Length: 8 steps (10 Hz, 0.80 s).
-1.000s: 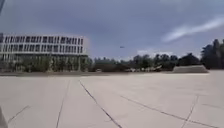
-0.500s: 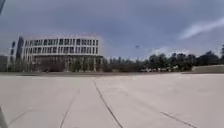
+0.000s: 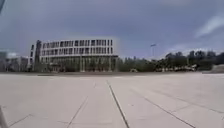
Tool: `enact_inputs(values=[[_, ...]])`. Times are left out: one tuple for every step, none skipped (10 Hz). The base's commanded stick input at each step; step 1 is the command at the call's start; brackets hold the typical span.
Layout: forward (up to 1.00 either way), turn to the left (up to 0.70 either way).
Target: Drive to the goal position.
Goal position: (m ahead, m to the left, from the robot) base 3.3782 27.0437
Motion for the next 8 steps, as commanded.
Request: enact_inputs(values=[[1.00,0.39],[1.00,0.39],[1.00,0.39],[1.00,0.39],[1.00,0.40],[1.00,0.39],[1.00,0.39],[1.00,0.39]])
